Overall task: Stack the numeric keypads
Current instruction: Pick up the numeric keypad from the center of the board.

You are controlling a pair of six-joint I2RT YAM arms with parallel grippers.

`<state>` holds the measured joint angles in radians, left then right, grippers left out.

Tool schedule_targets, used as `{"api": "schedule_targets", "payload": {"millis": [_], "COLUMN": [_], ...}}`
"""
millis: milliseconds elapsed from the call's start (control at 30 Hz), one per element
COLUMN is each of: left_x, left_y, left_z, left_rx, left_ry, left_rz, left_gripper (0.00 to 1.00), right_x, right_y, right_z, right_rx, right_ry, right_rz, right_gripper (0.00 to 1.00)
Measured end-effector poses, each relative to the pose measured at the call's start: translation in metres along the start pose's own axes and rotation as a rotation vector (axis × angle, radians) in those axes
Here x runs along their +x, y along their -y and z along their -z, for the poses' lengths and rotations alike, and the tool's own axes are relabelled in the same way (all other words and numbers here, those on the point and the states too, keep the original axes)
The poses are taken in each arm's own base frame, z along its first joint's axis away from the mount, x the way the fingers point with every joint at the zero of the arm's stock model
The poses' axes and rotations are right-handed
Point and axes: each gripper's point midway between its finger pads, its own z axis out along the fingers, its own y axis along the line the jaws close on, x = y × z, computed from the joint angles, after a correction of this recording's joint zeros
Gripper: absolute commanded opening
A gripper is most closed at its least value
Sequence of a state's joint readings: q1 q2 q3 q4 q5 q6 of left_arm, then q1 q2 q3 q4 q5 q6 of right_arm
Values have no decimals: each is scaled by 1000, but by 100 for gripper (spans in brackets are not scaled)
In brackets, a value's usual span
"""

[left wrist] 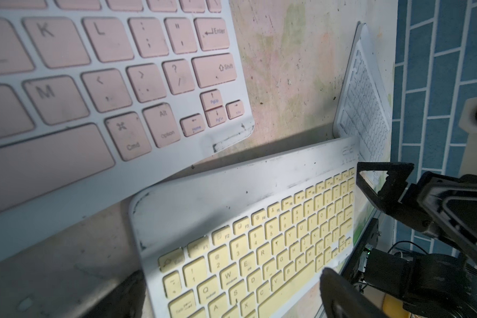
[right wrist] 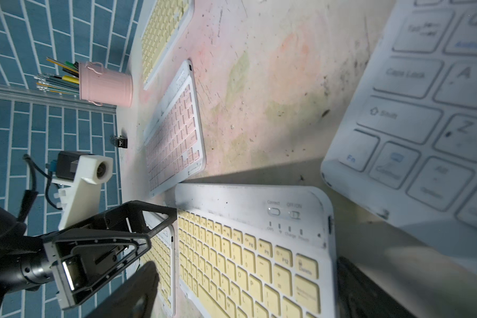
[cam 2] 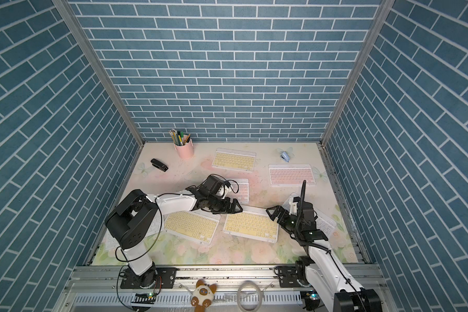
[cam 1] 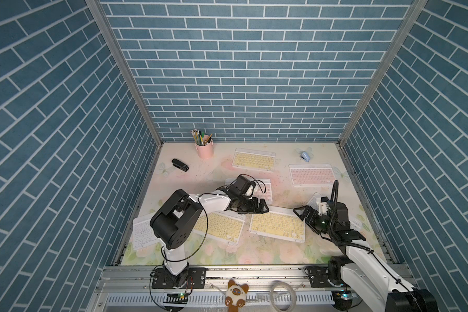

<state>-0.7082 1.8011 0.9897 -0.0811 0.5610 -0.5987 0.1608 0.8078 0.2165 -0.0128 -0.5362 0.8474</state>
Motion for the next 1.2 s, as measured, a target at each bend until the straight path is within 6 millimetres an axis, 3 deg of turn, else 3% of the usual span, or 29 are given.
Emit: {"api": "schedule_targets", "payload": {"millis": [200,367,600,733,867,967,1200], "left_x": [-2,-1,-1,0,1,2,1], "left_y": [-2,2,3,4,5,6,5], "left_z": [1,-1,-2,-2,-2,-2,-1], "left_rx": [-6,11,16,18,25,27,27], "left_ry": [9,3,0,-3,-8,-10,-11], "left_rz": [1,-6,-8,-10,-10,-9,3], "left_gripper": [100,100,100,100,100,100,100], "right_x": [-1,4,-4,-6,-9,-11,-14], "right_y": [-11,-30,-53,-54,-51,-47,-41], "right_z": [1,3,6,8,9,9,7], "right_rx": [-48,-129,-180,-161,-119,-87,-39], "right_ry": [0,-57,-75,-75,-68,-66,-73], "right_rz": [21,43,84,95,103,102,87], "right_gripper": [93,87,75,63,41,33,3]}}
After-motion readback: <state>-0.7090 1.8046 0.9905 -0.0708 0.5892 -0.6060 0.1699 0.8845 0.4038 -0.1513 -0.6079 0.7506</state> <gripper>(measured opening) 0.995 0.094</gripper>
